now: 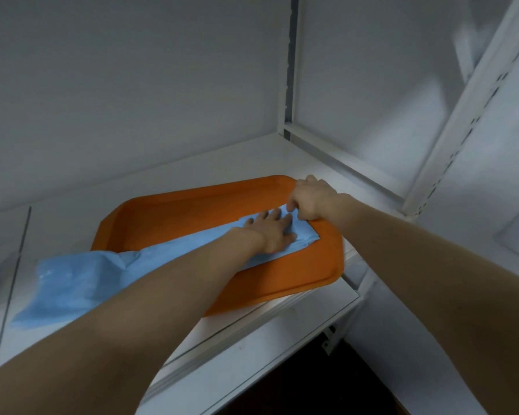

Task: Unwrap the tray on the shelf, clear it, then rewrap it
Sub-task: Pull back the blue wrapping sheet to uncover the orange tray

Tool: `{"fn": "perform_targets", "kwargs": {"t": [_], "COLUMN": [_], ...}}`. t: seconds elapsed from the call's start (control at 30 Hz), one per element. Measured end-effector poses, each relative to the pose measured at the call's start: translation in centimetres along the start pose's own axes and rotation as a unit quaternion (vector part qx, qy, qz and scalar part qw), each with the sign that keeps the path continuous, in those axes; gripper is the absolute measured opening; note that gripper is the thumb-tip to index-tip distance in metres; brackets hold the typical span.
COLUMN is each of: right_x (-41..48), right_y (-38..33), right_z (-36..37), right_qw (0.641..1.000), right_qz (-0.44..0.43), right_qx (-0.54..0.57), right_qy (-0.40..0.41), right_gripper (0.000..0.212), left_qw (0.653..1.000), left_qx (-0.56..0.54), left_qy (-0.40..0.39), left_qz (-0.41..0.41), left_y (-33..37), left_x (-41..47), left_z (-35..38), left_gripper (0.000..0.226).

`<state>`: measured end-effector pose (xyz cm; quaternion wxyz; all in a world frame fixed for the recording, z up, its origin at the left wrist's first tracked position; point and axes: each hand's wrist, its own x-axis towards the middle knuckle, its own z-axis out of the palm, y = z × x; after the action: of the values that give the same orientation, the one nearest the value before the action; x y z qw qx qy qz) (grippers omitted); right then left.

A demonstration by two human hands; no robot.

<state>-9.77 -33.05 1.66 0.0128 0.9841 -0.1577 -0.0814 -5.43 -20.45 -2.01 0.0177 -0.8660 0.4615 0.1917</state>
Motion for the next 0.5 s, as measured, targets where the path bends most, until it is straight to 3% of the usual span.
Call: {"fn": "perform_targets", "kwargs": {"t": [0.1, 0.17, 0.23, 0.3, 0.37, 0.43, 0.5], "right_x": [-0.2, -0.4, -0.8, -0.9, -0.8, -0.6, -0.6], "right_y": [0.0, -0.2, -0.5, -0.9, -1.4, -1.7, -2.1], "right_z": [-0.2, -0.7, -1.0, -1.0, -0.5, -0.2, 0.0], "right_qw": [0.999, 0.997, 0.996, 0.996, 0.995, 0.994, 0.993], "right_qz": [0.002, 0.031, 0.056, 0.067, 0.075, 0.086, 0.097], "right_qx": [-0.009, -0.005, -0.021, -0.038, -0.059, -0.072, -0.070], "right_qy": [0.048, 0.075, 0.059, 0.040, 0.029, 0.015, 0.006], "right_gripper": [0.032, 0.022, 0.010, 0.011, 0.021, 0.032, 0.036], "left_qw": [0.998, 0.997, 0.994, 0.991, 0.993, 0.991, 0.986], "left_qx": [0.001, 0.001, -0.015, -0.039, -0.029, 0.004, 0.036], "left_qy": [0.062, 0.038, -0.014, -0.031, 0.009, 0.097, 0.156], "left_qz": [-0.016, -0.065, -0.108, -0.126, -0.117, -0.089, -0.049], "left_y": [-0.2, -0.2, 0.0, 0.1, -0.1, -0.1, -0.1], "left_x": [-0.4, -0.8, -1.3, -1.5, -1.8, -2.5, -3.1], "left_z": [-0.5, -0.2, 0.5, 1.0, 0.7, 0.0, -0.4], "left_gripper": [0.062, 0.074, 0.080, 0.081, 0.082, 0.079, 0.065]}}
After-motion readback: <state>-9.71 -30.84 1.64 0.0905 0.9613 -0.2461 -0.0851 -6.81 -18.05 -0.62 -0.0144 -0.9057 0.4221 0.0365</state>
